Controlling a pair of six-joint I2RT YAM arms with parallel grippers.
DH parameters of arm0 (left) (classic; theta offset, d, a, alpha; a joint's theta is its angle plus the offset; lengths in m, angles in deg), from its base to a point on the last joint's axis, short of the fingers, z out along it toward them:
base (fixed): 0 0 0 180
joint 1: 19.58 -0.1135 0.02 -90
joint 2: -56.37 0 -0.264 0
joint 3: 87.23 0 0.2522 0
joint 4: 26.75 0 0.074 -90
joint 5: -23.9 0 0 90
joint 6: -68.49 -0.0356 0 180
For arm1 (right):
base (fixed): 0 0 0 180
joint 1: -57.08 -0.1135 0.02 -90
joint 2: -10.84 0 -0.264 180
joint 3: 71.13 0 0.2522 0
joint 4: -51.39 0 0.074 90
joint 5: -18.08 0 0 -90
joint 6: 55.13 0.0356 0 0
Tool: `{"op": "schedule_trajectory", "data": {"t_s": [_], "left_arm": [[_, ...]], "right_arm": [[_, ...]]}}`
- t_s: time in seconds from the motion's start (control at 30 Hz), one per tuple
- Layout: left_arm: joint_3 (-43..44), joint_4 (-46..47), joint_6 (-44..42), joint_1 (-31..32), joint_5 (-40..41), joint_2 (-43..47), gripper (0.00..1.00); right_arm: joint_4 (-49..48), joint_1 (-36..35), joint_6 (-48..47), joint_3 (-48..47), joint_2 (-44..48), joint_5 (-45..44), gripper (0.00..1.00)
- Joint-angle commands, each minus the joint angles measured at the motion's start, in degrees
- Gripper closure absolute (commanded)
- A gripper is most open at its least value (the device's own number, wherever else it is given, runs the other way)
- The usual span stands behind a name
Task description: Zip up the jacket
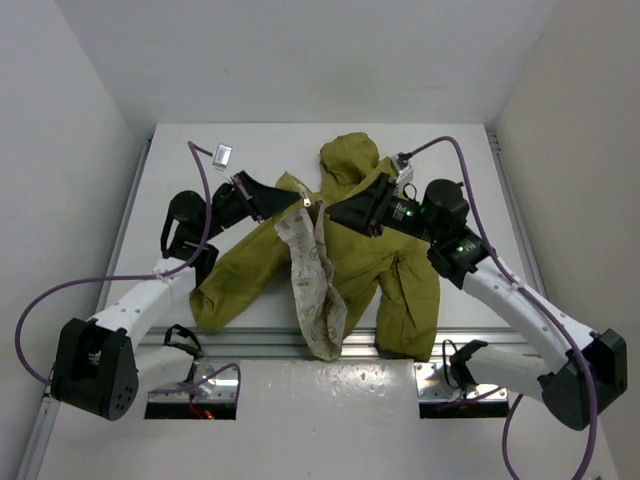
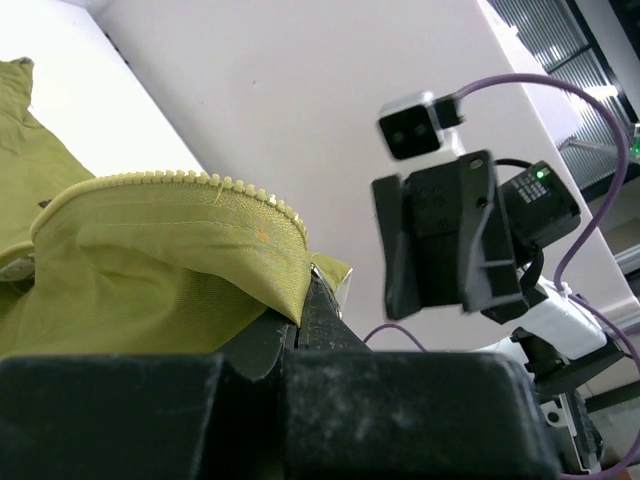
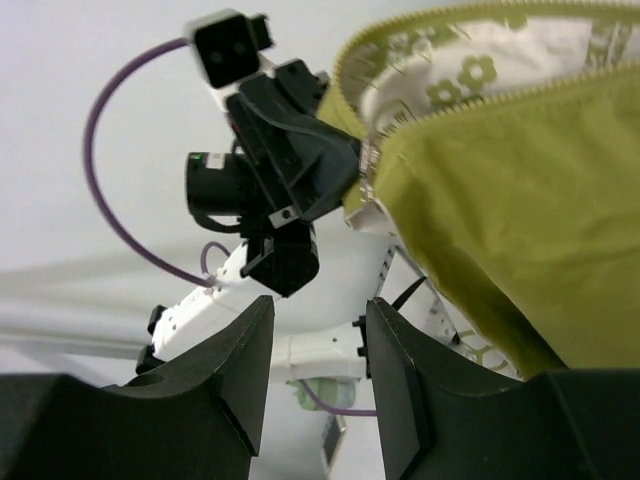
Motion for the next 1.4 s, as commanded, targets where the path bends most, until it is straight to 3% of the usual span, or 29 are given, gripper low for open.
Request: {"op": "schedule_trajectory", "data": {"t_s": [0.0, 0.6, 1.37], "left_arm": [[0.9, 2.4, 0.0, -0.3, 2.1, 1.9, 1.0], [1.5, 0.6, -1.7, 1.2, 2.6, 1.4, 1.0], [1.5, 1.7, -3.5, 3.3, 0.9, 2.0, 1.0]], "right_arm": [[2.5, -1.8, 6.2, -2.8, -2.7, -2.9, 0.57], [0.4, -3.2, 9.5, -7.3, -8.5, -5.5, 0.6], [2.4, -3.7, 7.6, -4.1, -10.0, -9.0, 0.68]]}}
